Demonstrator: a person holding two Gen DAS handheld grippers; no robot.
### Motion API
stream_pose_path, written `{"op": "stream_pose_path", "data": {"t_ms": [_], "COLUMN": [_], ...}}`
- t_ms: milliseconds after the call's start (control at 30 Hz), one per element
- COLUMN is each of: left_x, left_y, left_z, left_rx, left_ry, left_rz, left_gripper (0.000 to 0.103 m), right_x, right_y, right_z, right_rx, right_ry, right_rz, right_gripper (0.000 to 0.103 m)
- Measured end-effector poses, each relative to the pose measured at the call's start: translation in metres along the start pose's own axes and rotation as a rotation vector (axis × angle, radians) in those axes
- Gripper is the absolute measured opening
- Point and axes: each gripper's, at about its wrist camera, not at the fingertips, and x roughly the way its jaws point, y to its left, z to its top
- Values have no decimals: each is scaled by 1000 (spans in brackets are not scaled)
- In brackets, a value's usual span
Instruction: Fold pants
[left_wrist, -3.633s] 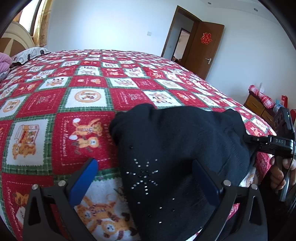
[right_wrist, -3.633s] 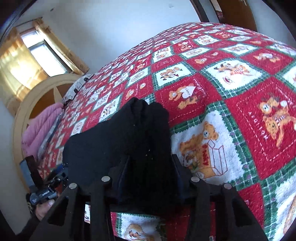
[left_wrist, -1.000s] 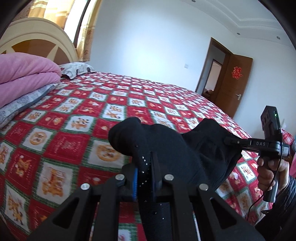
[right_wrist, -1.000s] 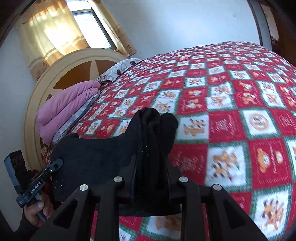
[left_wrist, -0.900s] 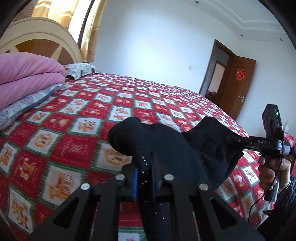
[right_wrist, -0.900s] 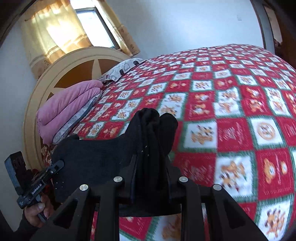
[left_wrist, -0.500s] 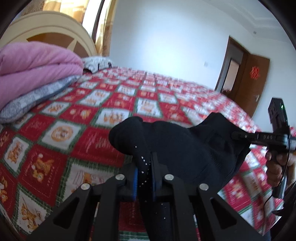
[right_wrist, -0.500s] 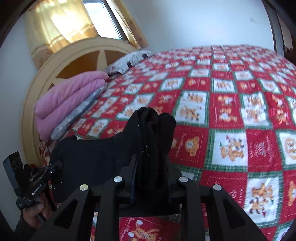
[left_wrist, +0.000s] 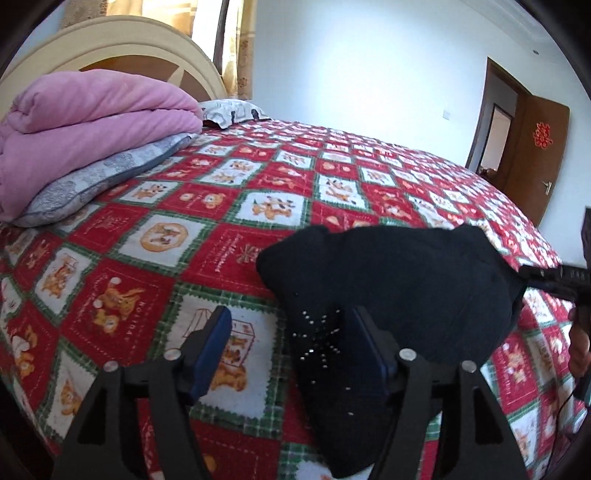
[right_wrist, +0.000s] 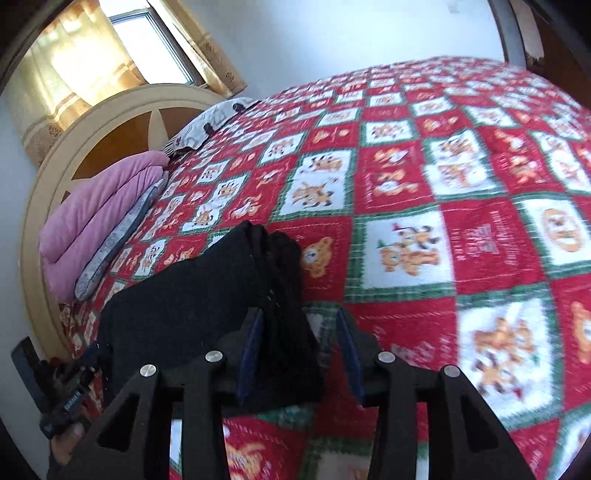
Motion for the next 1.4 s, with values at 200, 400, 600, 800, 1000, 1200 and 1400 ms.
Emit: {"op": "stream_pose_path", "data": {"t_ms": [200, 400, 600, 800, 1000, 1200, 1400], "left_x": [-33, -60, -90, -112, -130, -135, -138], "left_y": [-13, -36, -54, -65, -77, -83, -90], "left_z": [-5, -15, -18, -18, -18, -19, -22], "left_rx": [-45, -12, 20, 24, 60, 74, 94], "left_ry": [-47, -51, -75, -99, -127, -131, -129], "left_rz": [-36, -83, -117, -152, -168, -177, -173], "left_gripper": [77, 78, 78, 86, 94, 95, 96], "right_x": [-52, -109, -163, -186, -197, -204, -221], "right_y": [10, 25, 29, 27, 36, 43, 49], "right_z": [-26, -66, -109, -121, -120, -120, -119], "right_rx": [-81, -153, -148, -115, -127, -150, -170], "right_ry": [-52, -96, -157, -179, -211, -221, -271], "right_rz": [-106, -186, -204, -228, -213, -205, -207], "right_gripper": [43, 50, 55, 56, 57, 57, 62]}}
